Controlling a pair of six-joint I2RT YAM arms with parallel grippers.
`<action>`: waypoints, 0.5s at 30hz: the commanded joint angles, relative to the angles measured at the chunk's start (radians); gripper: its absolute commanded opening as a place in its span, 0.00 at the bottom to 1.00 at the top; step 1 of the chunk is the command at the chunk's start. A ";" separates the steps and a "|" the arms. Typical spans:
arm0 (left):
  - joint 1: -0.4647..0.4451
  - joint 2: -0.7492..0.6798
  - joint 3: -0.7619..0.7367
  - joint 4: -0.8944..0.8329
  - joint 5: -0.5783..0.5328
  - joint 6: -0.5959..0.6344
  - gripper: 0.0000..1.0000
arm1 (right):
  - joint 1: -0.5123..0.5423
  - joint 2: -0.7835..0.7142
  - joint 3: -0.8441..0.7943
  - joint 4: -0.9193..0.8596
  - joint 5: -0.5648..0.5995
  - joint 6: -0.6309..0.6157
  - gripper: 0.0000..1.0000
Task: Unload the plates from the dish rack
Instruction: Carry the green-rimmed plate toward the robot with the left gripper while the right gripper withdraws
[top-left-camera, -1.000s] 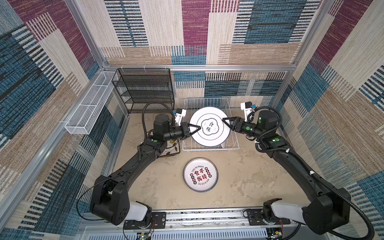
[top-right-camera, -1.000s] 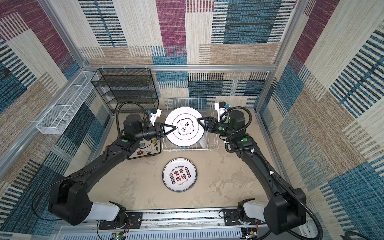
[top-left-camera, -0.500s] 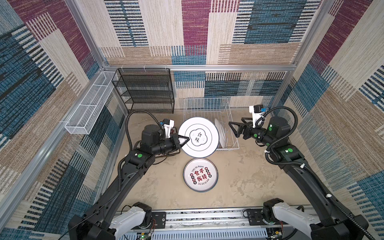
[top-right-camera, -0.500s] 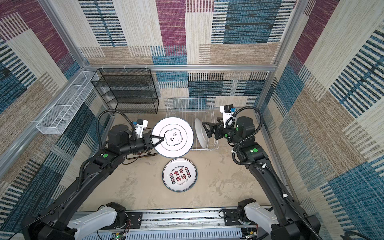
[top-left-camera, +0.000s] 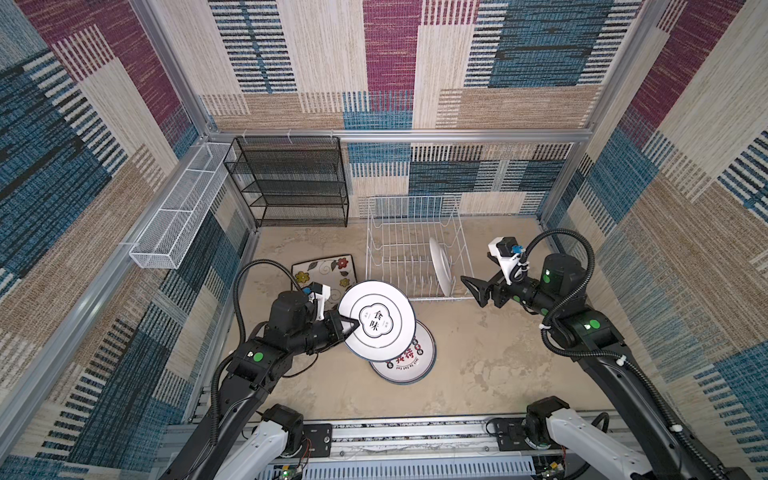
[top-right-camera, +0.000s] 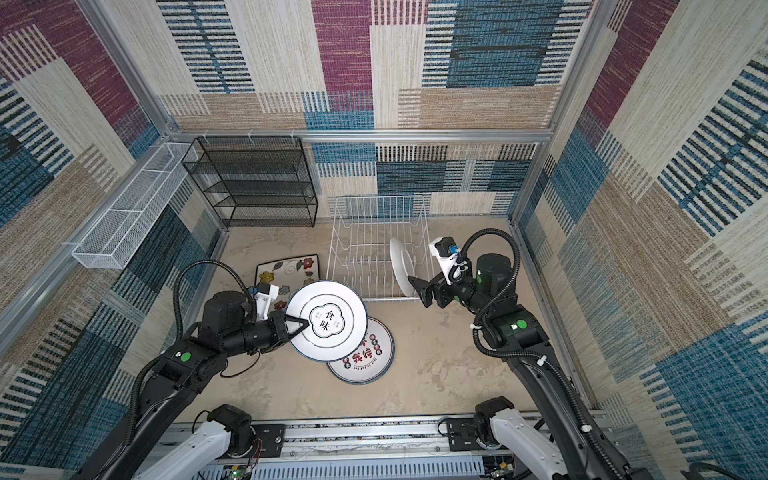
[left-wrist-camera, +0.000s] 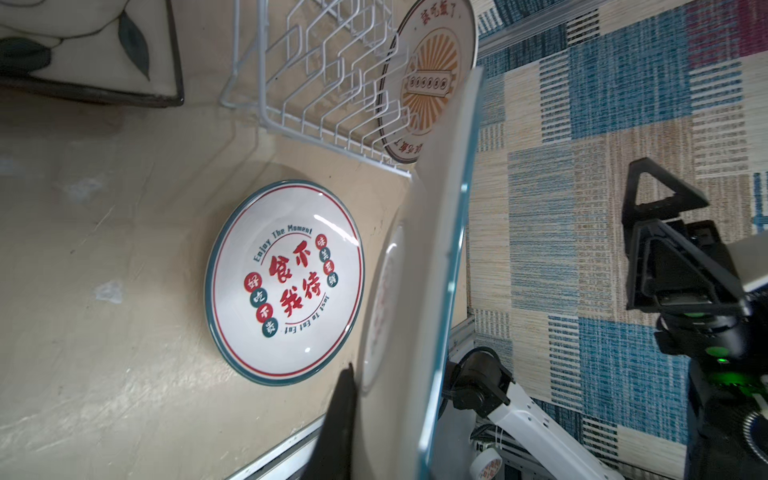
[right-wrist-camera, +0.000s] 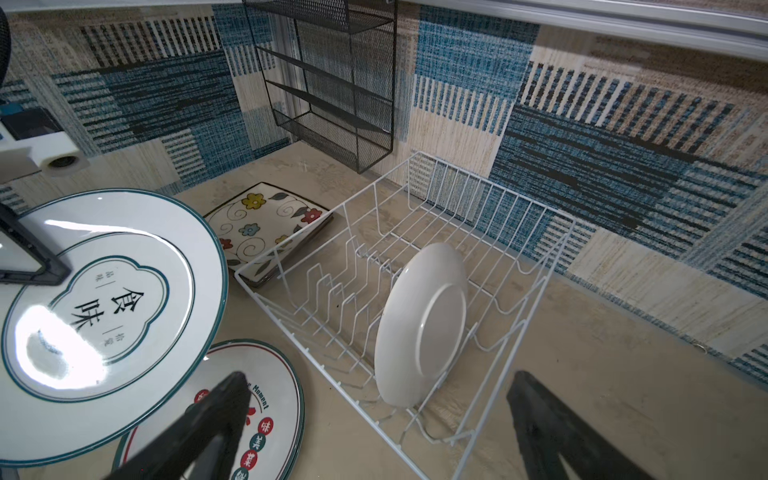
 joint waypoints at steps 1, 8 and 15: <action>0.000 -0.002 -0.037 -0.009 0.015 0.001 0.00 | 0.007 -0.008 0.000 -0.052 -0.016 -0.073 0.99; 0.000 0.040 -0.113 0.069 0.029 -0.006 0.00 | 0.029 0.026 -0.001 -0.102 -0.047 -0.057 0.99; -0.003 0.151 -0.210 0.261 0.084 -0.050 0.00 | 0.046 0.054 0.004 -0.108 -0.029 -0.064 0.99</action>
